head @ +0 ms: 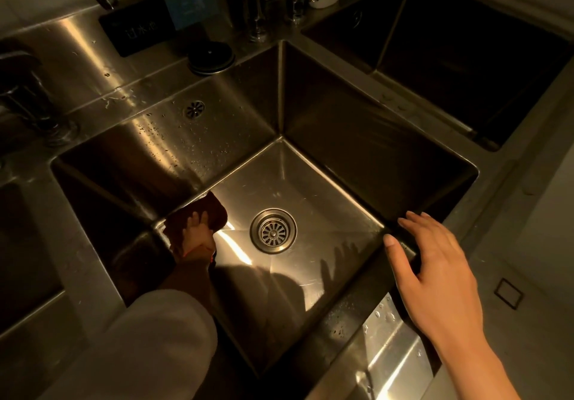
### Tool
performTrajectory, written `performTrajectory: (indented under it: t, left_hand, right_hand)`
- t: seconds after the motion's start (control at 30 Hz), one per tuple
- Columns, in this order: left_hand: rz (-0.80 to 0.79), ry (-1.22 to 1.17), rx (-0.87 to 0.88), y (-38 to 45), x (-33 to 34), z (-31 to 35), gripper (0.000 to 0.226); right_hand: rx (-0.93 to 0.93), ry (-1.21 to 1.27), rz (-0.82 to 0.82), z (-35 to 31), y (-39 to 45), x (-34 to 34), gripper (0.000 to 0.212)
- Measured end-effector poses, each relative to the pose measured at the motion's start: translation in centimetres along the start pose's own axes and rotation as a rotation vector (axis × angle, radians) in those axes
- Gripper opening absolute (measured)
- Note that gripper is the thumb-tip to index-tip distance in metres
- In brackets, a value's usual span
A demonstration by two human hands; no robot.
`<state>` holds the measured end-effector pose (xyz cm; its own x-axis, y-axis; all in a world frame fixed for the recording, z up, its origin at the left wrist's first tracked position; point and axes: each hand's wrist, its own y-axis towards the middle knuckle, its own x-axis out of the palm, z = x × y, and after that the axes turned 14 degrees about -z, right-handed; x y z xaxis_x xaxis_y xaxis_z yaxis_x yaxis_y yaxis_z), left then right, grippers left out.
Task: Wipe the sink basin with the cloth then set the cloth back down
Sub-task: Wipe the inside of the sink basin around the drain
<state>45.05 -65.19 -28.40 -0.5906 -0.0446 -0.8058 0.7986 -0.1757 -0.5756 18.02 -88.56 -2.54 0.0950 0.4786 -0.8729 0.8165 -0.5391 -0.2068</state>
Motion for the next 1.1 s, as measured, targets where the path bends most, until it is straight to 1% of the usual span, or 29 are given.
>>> performTrajectory:
  t: [0.13,0.3,0.57,0.7,0.83,1.1]
  left_hand:
    - [-0.026,0.093,0.059,-0.8,0.5,0.8,0.058]
    - [-0.053,0.168,0.089,-1.6,1.0,1.7,0.059]
    - [-0.083,0.178,0.113,-2.7,1.7,2.3,0.060]
    - [-0.077,0.171,0.116,-3.6,2.5,3.1,0.060]
    - [-0.121,0.163,0.128,-4.6,3.3,3.9,0.060]
    - [-0.133,0.209,0.131,-6.0,3.4,4.8,0.056]
  right_hand:
    - [0.011,-0.001,-0.007,0.0,0.0,0.0,0.064]
    - [0.023,-0.005,-0.025,-0.1,0.0,-0.1,0.067]
    - [0.010,-0.020,-0.022,0.2,0.0,0.1,0.064]
    - [0.013,-0.025,-0.025,0.2,0.0,0.1,0.067]
    - [0.008,-0.024,-0.022,0.2,-0.1,0.0,0.067]
    - [0.001,-0.015,-0.026,0.0,-0.2,-0.1,0.063]
